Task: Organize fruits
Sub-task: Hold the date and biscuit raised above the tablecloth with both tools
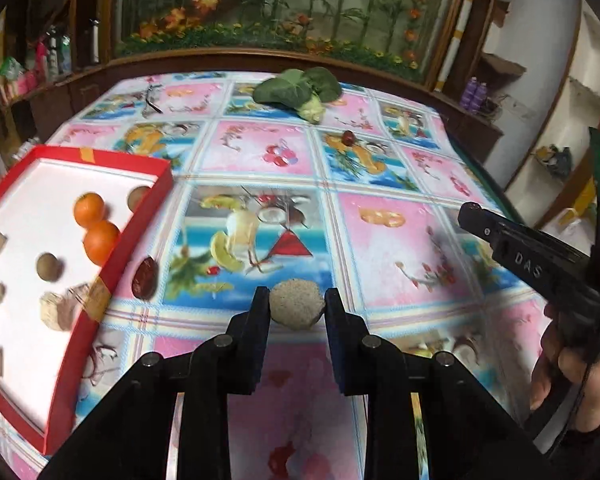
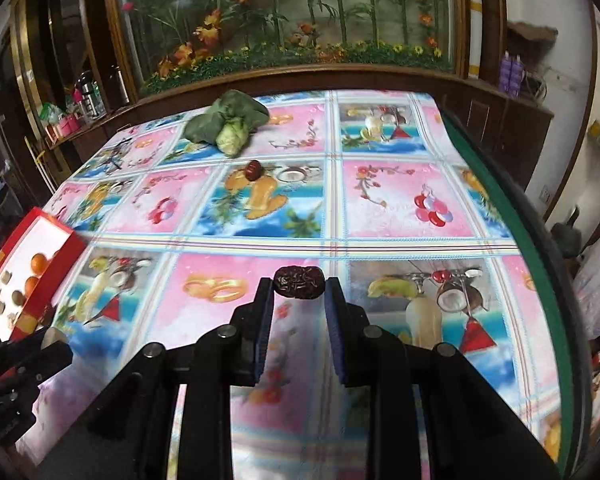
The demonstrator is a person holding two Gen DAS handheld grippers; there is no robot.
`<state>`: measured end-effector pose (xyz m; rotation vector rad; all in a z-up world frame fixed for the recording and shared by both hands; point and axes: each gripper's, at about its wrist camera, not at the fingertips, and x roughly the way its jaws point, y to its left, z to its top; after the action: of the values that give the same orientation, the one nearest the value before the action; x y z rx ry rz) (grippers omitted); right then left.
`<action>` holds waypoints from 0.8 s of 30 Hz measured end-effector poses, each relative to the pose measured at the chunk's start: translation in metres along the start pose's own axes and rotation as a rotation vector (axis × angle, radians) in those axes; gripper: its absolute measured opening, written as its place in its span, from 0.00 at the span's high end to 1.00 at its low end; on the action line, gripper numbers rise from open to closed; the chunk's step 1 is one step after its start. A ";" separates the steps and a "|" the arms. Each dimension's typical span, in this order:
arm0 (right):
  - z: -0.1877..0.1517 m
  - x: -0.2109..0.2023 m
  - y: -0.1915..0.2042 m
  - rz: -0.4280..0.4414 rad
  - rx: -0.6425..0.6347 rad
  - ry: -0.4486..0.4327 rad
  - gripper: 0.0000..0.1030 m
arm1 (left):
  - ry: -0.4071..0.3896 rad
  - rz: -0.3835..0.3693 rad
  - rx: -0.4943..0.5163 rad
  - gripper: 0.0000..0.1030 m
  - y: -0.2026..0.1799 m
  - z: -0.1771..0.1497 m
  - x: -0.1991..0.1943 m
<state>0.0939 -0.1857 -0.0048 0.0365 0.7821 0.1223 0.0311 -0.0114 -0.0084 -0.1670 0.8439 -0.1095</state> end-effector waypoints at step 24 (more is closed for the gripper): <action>-0.051 -0.065 0.085 -0.036 -0.117 0.001 0.73 | -0.007 -0.133 -0.043 0.74 0.020 -0.014 0.001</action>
<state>0.0037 -0.1096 0.0116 -0.0884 0.7749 0.1341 0.0219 0.0066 -0.0220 -0.2637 0.8278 -0.2152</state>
